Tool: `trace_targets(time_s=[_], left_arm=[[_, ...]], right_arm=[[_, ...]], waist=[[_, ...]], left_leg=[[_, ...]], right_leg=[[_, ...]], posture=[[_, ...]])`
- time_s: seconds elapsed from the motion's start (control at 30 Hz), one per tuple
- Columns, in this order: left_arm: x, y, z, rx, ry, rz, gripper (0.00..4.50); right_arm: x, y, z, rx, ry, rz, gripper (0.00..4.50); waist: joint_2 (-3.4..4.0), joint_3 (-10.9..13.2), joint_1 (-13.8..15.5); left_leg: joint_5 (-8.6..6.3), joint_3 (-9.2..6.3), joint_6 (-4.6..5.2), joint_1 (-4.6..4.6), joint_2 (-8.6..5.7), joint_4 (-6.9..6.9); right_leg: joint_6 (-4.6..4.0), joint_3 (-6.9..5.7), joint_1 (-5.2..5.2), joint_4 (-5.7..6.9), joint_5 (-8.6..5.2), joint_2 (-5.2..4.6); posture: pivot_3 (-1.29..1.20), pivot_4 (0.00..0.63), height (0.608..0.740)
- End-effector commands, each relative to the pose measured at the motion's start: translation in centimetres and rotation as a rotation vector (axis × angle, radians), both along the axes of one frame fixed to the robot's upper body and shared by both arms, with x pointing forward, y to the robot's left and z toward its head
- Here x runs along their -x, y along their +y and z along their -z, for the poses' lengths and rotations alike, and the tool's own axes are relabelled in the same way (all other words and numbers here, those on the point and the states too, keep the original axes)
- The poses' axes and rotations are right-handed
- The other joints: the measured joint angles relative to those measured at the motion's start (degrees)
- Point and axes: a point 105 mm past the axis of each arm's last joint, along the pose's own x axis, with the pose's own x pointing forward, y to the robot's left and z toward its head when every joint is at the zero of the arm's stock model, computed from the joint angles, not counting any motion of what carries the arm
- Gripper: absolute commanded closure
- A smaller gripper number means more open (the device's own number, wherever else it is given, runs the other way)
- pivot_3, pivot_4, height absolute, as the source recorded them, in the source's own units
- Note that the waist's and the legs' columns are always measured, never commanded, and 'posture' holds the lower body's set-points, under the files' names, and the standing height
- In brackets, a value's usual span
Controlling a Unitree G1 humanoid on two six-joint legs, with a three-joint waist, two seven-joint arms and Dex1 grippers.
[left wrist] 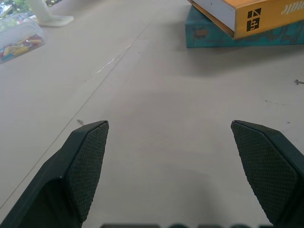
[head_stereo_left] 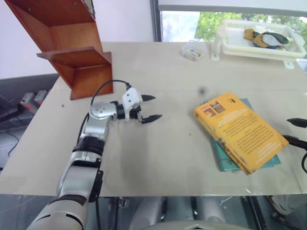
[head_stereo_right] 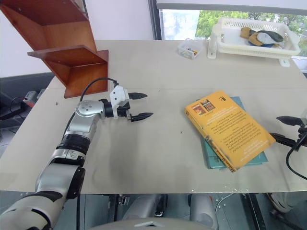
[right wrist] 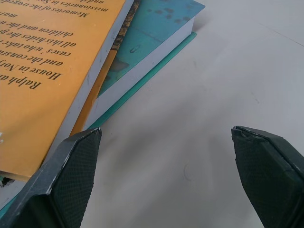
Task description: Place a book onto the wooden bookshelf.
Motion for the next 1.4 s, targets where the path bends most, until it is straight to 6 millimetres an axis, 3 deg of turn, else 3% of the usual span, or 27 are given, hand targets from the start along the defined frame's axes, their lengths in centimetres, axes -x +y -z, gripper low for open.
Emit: trace_targets(time_s=[0.03,1.17,1.3,1.4], left_arm=[[-0.3,0.2,-1.2,-0.007,-0.050,-0.005,0.04],[-0.4,0.3,-1.3,0.005,-0.056,-0.010,0.04],[-0.3,0.4,-1.5,0.012,-0.062,-0.013,0.04],[0.4,0.0,-2.8,0.076,-0.112,0.045,0.04]], right_arm=[[0.0,-0.6,-1.4,0.028,-0.034,0.006,0.00],[0.2,-0.9,-1.5,0.044,-0.021,0.012,0.00],[0.3,-1.5,-1.8,0.039,-0.040,0.057,0.00],[0.3,-2.9,-1.4,0.089,-0.067,0.162,0.00]], waist=[[0.00,0.0,0.0],[0.00,0.0,0.0],[0.00,0.0,0.0],[0.00,0.0,0.0]], left_leg=[[0.00,0.00,0.00,0.00,0.00,0.00],[0.00,0.00,0.00,0.00,0.00,0.00],[0.00,0.00,0.00,0.00,0.00,0.00],[0.00,0.00,0.00,0.00,0.00,0.00]], right_leg=[[0.00,0.00,0.00,0.00,0.00,0.00],[0.00,0.00,0.00,0.00,0.00,0.00],[0.00,0.00,0.00,0.00,0.00,0.00],[0.00,0.00,0.00,0.00,0.00,0.00]], posture=[[0.00,0.150,0.699],[0.00,0.150,0.699],[0.00,0.150,0.699],[0.00,0.150,0.699]])
